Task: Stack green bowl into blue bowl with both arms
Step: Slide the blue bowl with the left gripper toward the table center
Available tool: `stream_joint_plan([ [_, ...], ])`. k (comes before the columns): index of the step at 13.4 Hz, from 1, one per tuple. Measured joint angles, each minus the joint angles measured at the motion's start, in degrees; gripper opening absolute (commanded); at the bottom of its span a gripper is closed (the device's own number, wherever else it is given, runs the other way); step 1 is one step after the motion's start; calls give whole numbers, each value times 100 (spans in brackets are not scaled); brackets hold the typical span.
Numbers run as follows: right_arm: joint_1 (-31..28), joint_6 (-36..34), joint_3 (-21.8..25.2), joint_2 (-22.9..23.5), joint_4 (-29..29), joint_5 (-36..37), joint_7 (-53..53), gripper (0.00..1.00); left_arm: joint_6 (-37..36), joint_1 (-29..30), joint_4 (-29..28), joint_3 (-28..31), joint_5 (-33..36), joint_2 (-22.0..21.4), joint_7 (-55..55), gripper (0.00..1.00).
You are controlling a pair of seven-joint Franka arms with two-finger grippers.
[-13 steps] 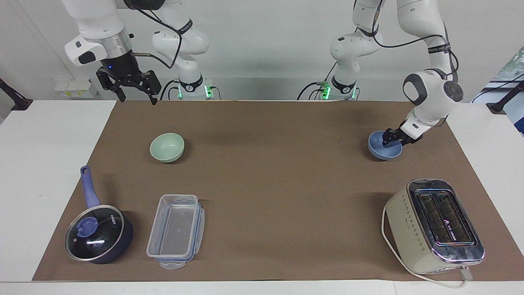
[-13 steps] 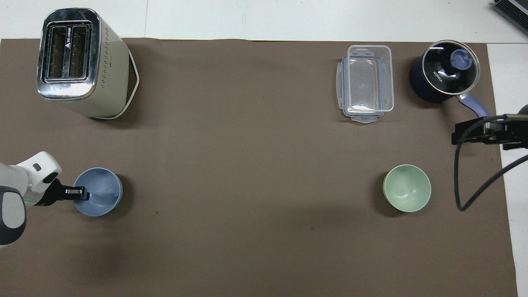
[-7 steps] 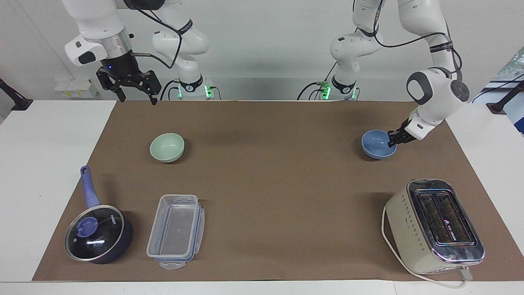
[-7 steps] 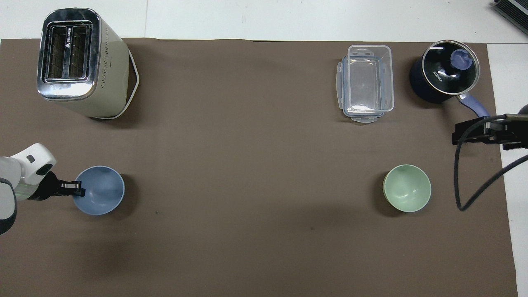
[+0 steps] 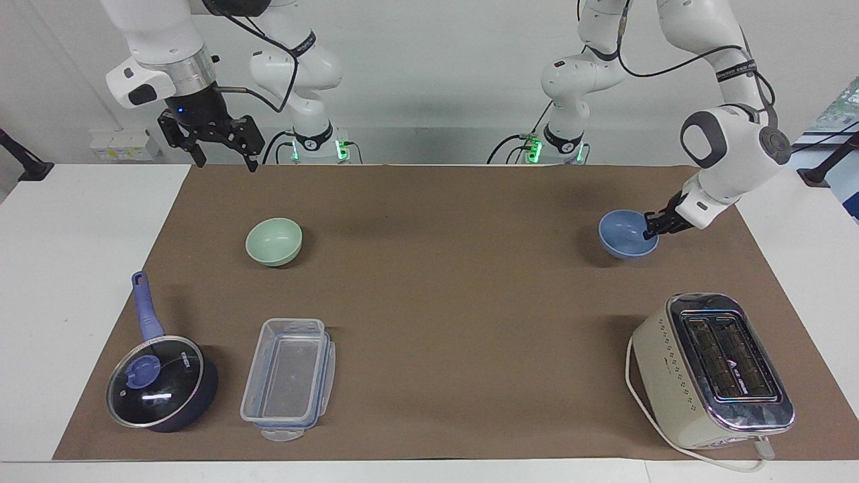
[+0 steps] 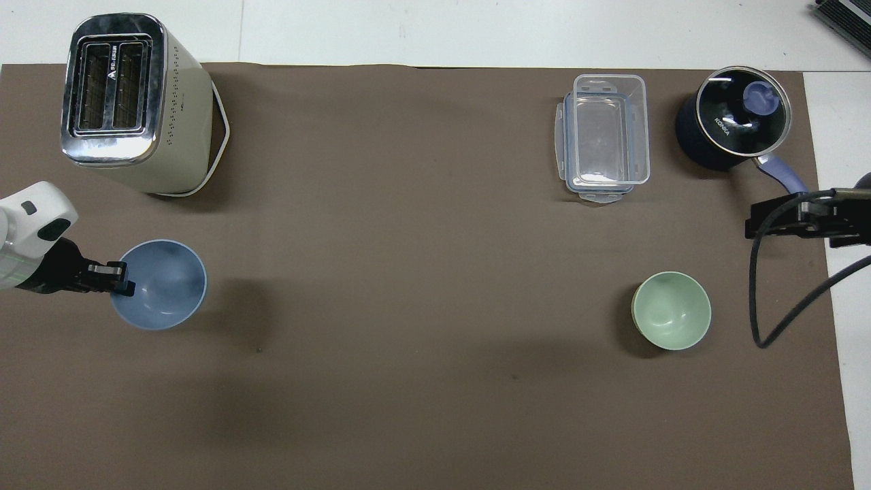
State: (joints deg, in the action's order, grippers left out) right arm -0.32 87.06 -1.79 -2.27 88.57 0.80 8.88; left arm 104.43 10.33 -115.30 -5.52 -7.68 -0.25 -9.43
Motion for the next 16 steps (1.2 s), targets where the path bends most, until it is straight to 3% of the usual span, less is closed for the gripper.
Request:
stream_joint_plan([
  [4,0,0,1,0,0,0,0,100,-466,-504,654,-21,0,-2,524,0],
  [9,-2,0,8,0,0,0,0,100,-457,-1230,655,-28,0,26,762,0],
  [12,-2,0,9,0,0,0,0,100,-258,-1862,379,-43,0,40,1325,0],
  [16,-2,0,12,0,2,0,0,100,910,-2671,-547,-64,-282,88,2023,0],
])
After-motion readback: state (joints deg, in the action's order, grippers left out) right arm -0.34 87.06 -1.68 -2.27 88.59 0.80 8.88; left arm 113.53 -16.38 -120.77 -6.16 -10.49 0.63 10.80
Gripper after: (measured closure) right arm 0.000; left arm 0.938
